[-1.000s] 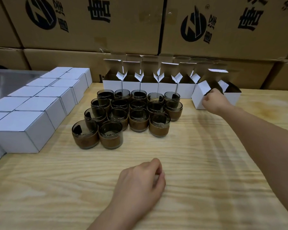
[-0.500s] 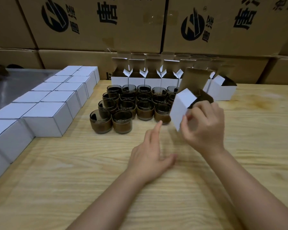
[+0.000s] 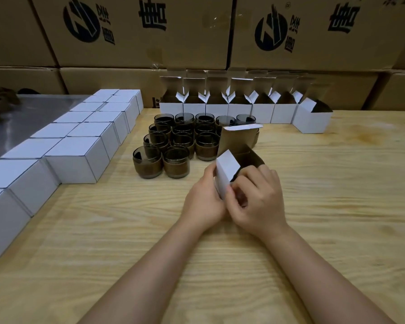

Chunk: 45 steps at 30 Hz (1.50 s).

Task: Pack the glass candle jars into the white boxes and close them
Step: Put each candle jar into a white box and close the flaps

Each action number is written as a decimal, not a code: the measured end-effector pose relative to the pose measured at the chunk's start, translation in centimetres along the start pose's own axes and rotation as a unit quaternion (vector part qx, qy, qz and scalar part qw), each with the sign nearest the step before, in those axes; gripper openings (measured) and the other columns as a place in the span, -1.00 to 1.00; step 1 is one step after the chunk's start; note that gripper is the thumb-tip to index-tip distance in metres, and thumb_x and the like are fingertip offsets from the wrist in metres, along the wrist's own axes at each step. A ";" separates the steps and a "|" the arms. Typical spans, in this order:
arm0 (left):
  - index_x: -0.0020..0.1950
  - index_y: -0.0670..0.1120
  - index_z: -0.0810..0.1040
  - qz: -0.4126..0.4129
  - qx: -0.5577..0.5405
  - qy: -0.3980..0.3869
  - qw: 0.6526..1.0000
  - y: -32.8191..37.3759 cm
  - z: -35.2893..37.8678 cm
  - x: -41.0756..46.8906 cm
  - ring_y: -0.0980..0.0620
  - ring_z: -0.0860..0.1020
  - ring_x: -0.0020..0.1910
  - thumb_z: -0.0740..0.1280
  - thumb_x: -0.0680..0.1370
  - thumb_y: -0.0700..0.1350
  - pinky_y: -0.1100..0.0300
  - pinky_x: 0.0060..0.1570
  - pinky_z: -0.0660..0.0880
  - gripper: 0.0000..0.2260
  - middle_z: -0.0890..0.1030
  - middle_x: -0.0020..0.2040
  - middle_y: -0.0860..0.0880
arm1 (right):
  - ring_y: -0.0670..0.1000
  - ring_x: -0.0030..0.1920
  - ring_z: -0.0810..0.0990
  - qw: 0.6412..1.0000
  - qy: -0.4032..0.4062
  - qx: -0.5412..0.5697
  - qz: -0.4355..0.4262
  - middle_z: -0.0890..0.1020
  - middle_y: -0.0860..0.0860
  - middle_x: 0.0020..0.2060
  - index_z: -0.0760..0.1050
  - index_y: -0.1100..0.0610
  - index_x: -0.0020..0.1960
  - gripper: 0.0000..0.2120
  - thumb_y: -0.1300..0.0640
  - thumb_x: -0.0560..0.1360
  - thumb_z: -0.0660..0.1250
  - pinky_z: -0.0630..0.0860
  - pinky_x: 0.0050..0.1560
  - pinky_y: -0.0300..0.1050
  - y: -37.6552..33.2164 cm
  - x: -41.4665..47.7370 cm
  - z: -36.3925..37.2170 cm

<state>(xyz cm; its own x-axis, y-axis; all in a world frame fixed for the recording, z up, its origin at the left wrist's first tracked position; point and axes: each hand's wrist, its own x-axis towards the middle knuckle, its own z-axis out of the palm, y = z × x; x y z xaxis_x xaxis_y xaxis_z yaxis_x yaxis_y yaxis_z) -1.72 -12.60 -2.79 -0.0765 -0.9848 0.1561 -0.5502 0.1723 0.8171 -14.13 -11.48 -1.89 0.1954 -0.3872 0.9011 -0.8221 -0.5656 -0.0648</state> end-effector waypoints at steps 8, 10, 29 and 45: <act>0.40 0.16 0.25 -0.001 -0.004 -0.015 1.000 -0.4 -0.1 0.2 0.10 0.48 0.26 0.54 0.21 0.23 0.04 0.18 0.48 -0.16 0.52 0.28 0.16 | -0.05 -0.03 0.35 0.952 0.055 0.174 0.245 0.32 0.07 -0.06 0.63 0.21 -0.06 -0.79 0.13 0.51 0.26 0.32 0.12 -0.23 2.1 0.5 0.0; 0.40 0.16 0.25 0.003 -0.005 -0.014 1.000 -0.4 0.0 0.2 0.11 0.46 0.30 0.53 0.19 0.23 0.05 0.21 0.46 -0.15 0.50 0.31 0.16 | -0.10 -0.04 0.39 0.928 0.053 0.232 0.287 0.33 0.02 -0.07 0.62 0.15 -0.04 -0.85 0.19 0.50 0.27 0.39 0.04 -0.28 2.4 0.6 0.1; 0.38 0.17 0.29 0.013 -0.060 -0.055 0.997 -0.7 -0.6 0.2 0.20 0.38 0.35 0.58 0.16 0.15 0.01 0.24 0.46 -0.15 0.45 0.35 0.21 | 0.04 0.06 0.62 0.640 -0.090 0.615 0.451 0.64 0.12 0.13 0.62 -0.03 0.13 -0.46 0.35 0.44 -0.01 0.55 -0.04 -0.18 6.2 0.6 -0.6; 0.38 0.54 -0.12 0.120 0.035 -0.014 0.992 0.6 -0.5 -1.1 0.08 0.50 0.06 0.12 0.32 0.48 0.06 0.00 0.46 -0.31 0.31 0.45 0.15 | 0.13 0.25 0.49 0.705 -0.122 0.549 0.432 0.57 0.14 0.22 0.58 0.07 0.17 -0.49 0.17 0.30 0.07 0.42 0.21 -0.02 5.6 0.4 -0.3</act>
<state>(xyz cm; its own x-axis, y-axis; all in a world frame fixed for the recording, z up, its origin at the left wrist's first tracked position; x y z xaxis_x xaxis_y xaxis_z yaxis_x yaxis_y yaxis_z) -1.53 -11.38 -2.13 -0.2338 -0.9164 0.3249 -0.5695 0.3999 0.7181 -18.80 -14.58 -1.73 0.0726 -0.9706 0.2296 0.1928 -0.2122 -0.9580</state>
